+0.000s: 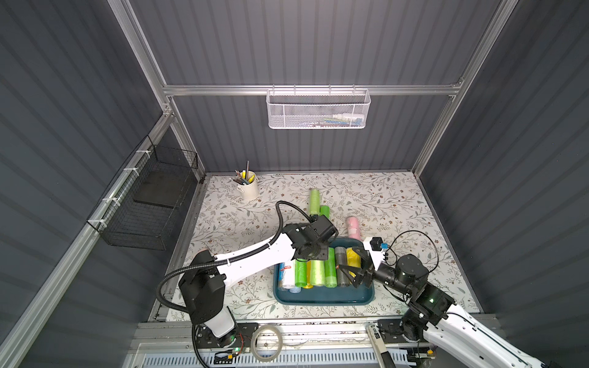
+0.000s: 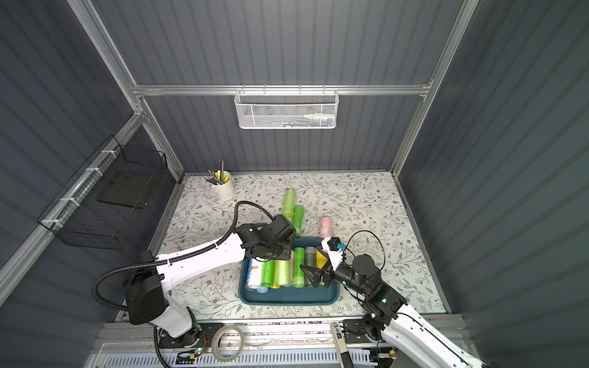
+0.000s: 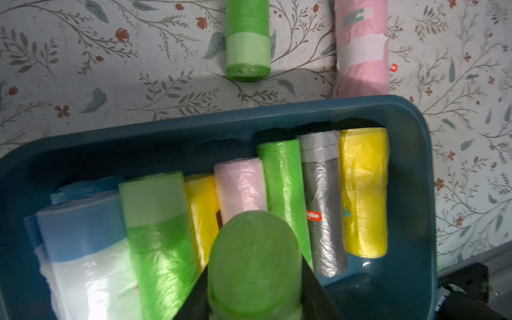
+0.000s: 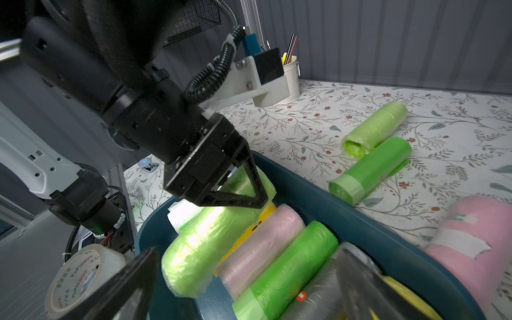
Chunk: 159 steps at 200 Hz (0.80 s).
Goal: Put the roll of trash bags into the storage box
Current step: Place the roll of trash bags in the storage box.
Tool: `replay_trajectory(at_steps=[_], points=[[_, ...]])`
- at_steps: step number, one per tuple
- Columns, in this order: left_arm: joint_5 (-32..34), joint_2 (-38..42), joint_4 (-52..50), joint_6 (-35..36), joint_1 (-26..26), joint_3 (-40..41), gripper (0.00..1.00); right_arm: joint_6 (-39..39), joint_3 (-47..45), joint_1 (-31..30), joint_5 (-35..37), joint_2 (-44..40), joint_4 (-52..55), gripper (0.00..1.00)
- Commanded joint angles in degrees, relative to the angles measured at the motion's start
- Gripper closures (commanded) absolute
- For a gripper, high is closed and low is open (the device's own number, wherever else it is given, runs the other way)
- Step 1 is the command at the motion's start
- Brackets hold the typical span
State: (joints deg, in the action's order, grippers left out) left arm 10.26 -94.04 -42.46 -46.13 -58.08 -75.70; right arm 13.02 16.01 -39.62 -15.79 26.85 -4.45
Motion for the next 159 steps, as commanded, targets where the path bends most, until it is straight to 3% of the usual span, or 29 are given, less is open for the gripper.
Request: replay_trajectory(at_steps=[1, 159], points=[[2.4, -2.0, -3.1, 3.2, 0.1, -2.8, 0.63, -0.2, -0.7, 0.3, 0.8, 0.0, 0.0, 0.01], [4.1, -4.8, -2.1, 5.5, 1.4, -1.8, 0.62, -0.4, -0.8, 0.6, 0.3, 1.1, -0.6, 0.01]])
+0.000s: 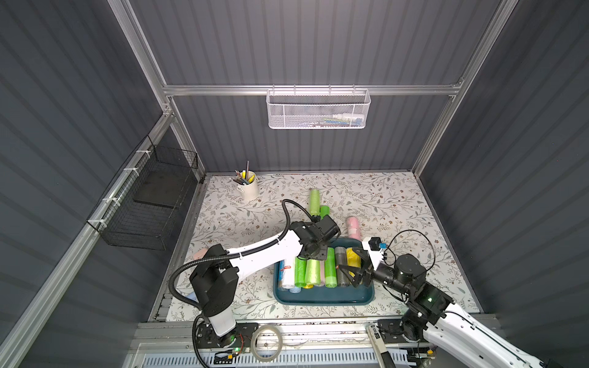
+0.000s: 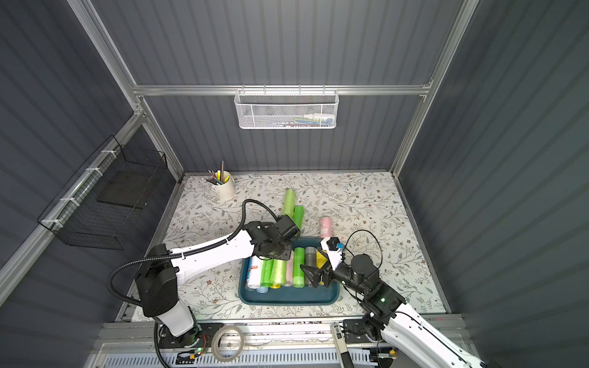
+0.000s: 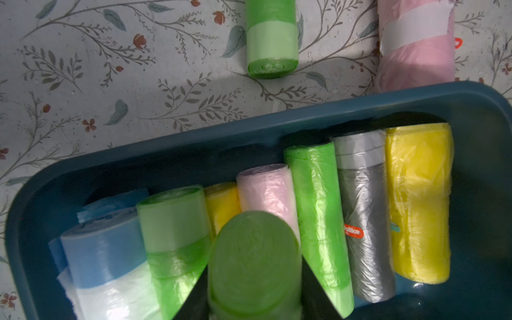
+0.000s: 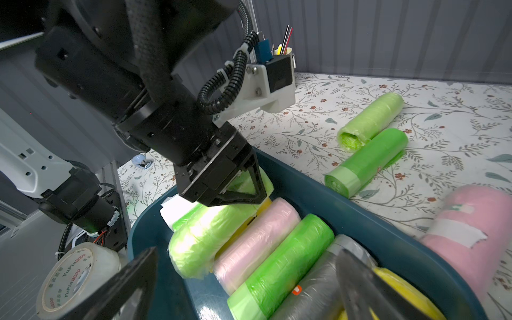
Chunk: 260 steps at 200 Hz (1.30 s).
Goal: Put the roll of trash bags into the storage box
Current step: Place the roll of trash bags in the storage box.
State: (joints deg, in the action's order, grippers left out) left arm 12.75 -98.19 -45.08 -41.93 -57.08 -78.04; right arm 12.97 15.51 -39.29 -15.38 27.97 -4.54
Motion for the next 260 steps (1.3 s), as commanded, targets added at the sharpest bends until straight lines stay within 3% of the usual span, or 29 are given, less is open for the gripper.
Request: replay_trajectory(at_steps=[1, 260], points=[[1.5, -0.7, 0.6, 1.3, 0.4, 0.5, 0.62, -0.4, -0.3, 0.3, 0.0, 0.0, -0.5, 0.01], [1.9, -3.4, 3.7, 1.5, 1.2, 3.5, 0.58, -0.6, -0.2, 0.5, -0.1, 0.5, -0.7, 0.01]])
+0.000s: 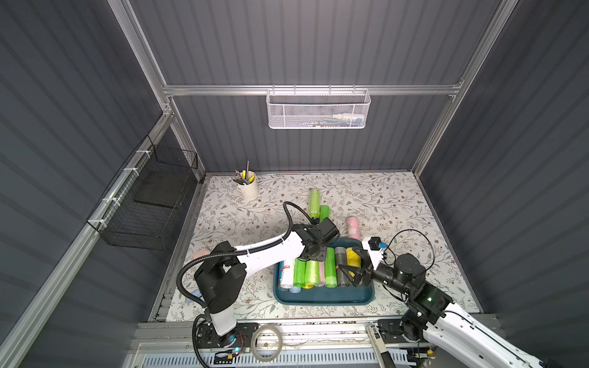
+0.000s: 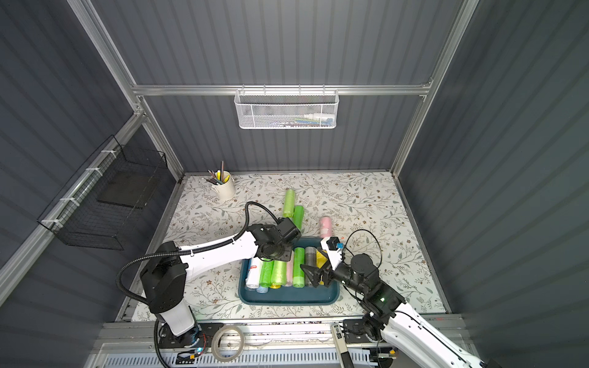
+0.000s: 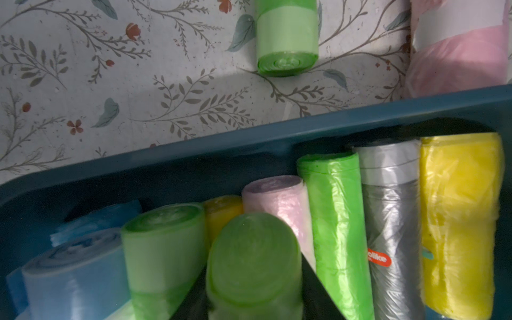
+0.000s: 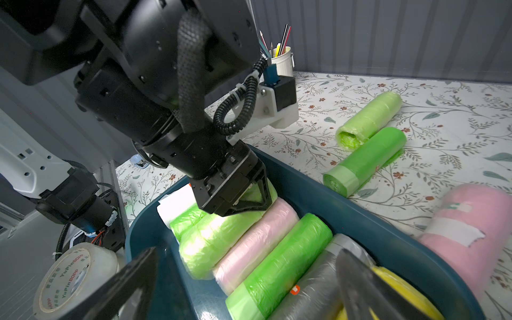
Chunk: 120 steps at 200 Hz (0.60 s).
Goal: Put the roll of trash bags into the storage box
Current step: Place the roll of trash bags in the storage box.
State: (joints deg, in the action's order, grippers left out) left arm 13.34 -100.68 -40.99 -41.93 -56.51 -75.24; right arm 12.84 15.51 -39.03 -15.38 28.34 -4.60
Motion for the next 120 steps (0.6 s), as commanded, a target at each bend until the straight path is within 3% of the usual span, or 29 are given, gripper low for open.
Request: replay_trajectory(at_steps=[1, 120], points=[[1.3, -0.9, -0.4, 1.5, 0.6, 0.8, 0.58, -0.4, -0.2, 0.2, -0.1, 0.1, -0.7, 0.01], [1.5, -1.9, -0.7, 1.6, 0.7, 0.5, 0.57, -0.4, -0.2, 0.3, 0.3, 0.1, -0.6, 0.01]])
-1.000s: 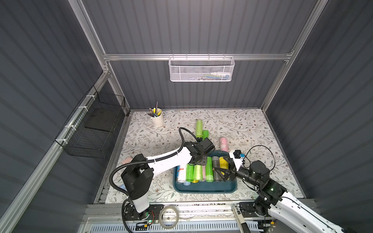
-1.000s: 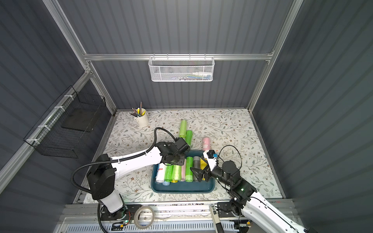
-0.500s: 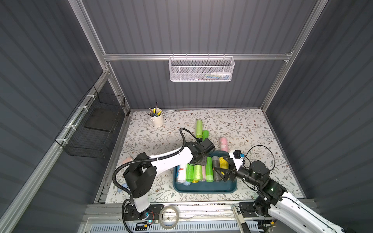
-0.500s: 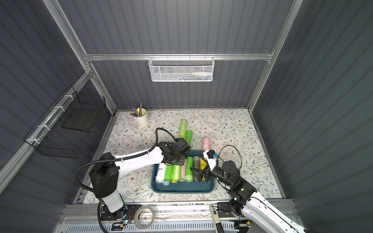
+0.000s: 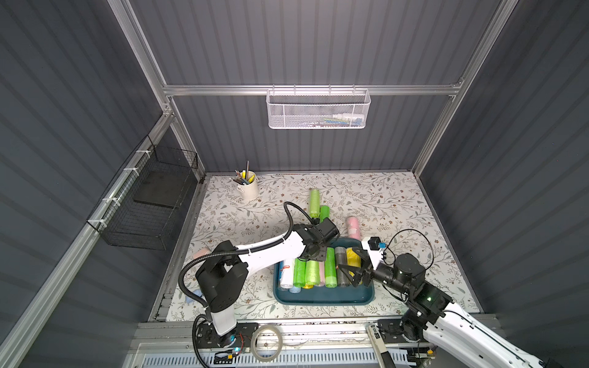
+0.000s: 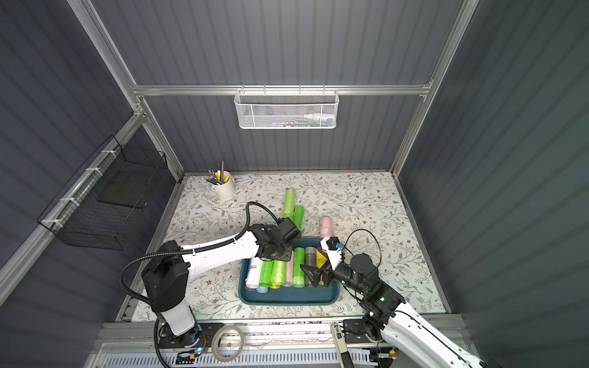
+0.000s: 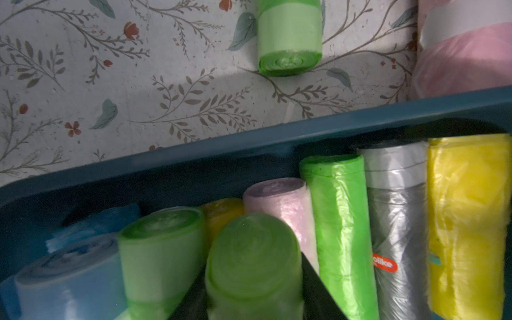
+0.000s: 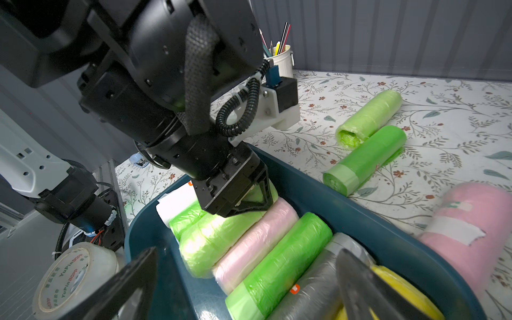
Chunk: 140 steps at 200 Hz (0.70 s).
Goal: Put the roll of trash bags into the storage box
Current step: Place the roll of trash bags in the storage box.
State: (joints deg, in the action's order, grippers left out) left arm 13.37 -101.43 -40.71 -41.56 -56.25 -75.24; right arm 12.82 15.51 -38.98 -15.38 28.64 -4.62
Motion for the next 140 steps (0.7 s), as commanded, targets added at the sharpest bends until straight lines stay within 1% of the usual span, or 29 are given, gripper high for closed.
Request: replay_trajectory(at_steps=[1, 51, 140], points=[[1.5, -1.2, -0.9, 1.2, 0.4, 0.5, 0.57, -0.4, -0.2, 0.3, 0.3, -0.2, -0.6, 0.01], [1.9, -1.7, -1.4, 1.2, 0.5, 0.2, 0.56, -0.4, 0.0, 0.2, 0.0, -0.3, -0.6, 0.01], [2.1, -1.5, -2.1, 1.5, 0.5, -0.5, 0.46, -0.4, -0.1, 0.3, 0.1, 0.0, -0.8, 0.01]])
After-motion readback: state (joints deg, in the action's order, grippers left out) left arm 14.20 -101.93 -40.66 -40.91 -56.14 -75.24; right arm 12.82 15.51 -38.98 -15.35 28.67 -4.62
